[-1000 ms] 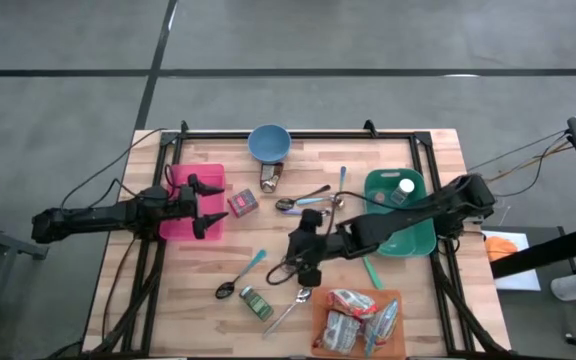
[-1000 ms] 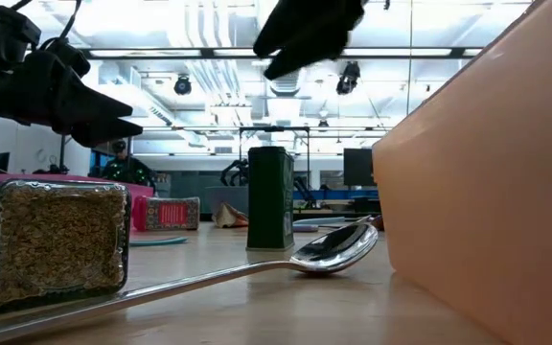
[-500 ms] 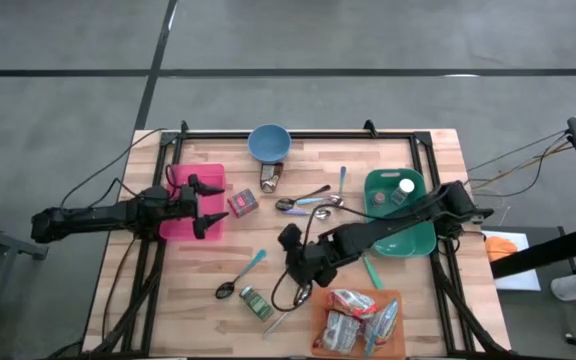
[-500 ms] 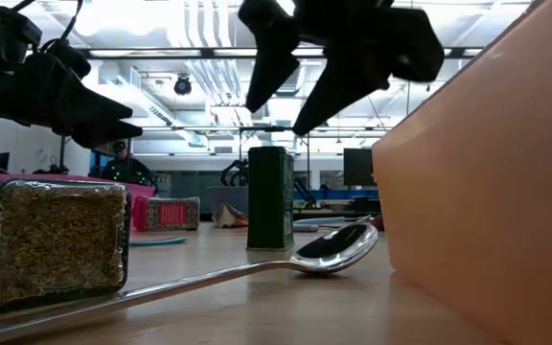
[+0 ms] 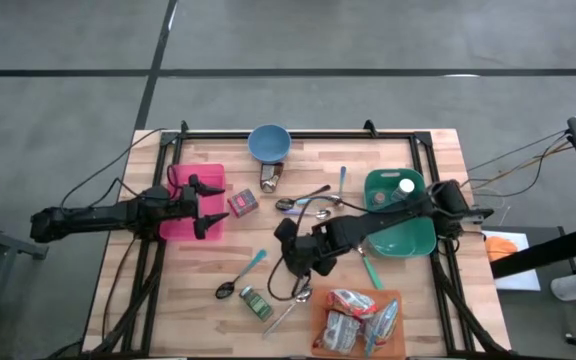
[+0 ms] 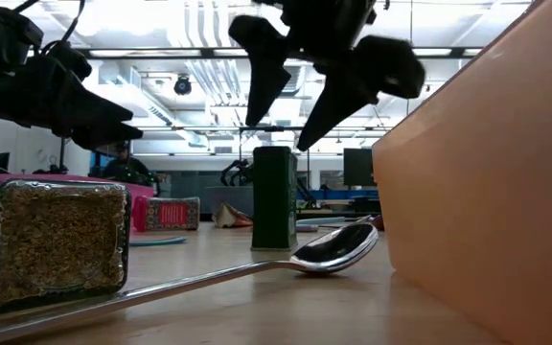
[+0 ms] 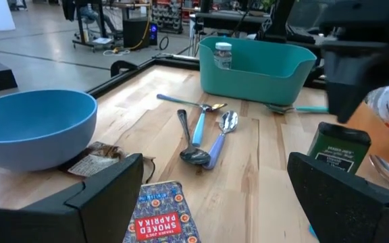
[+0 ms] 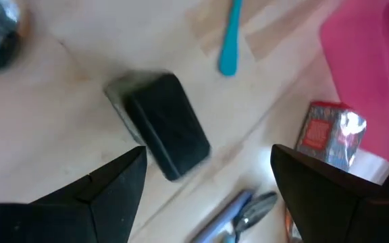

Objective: Pick & Place Food Item
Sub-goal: Put the green seasoning can into the green bin

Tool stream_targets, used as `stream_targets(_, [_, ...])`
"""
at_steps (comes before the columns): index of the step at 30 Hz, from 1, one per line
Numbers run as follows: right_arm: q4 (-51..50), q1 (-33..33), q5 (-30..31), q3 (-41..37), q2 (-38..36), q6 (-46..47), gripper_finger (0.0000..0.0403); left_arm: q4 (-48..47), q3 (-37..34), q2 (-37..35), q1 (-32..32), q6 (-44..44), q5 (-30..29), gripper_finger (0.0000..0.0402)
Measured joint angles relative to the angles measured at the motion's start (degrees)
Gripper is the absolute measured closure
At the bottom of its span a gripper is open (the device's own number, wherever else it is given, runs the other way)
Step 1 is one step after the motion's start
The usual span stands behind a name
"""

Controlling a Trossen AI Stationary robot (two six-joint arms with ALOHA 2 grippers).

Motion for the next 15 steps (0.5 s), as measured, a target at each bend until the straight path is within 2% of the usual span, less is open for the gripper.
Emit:
stream_targets(5, [-1.54, 0.12, -0.97, 0.13, -0.05, -2.49, 0.0090, 0.00, 0.00, 0.03, -0.01, 0.00, 0.01, 0.0030])
stream_targets(10, [-1.70, -0.29, -4.93, 0.21, 0.13, -7.33, 0.0090, -0.02, 0.00, 0.03, -0.01, 0.00, 0.01, 0.0030])
stream_targets(15, [-2.05, -0.80, -5.43, 0.17, 0.28, -12.16, 0.0090, -0.01, 0.00, 0.02, 0.02, 0.00, 0.00, 0.0030])
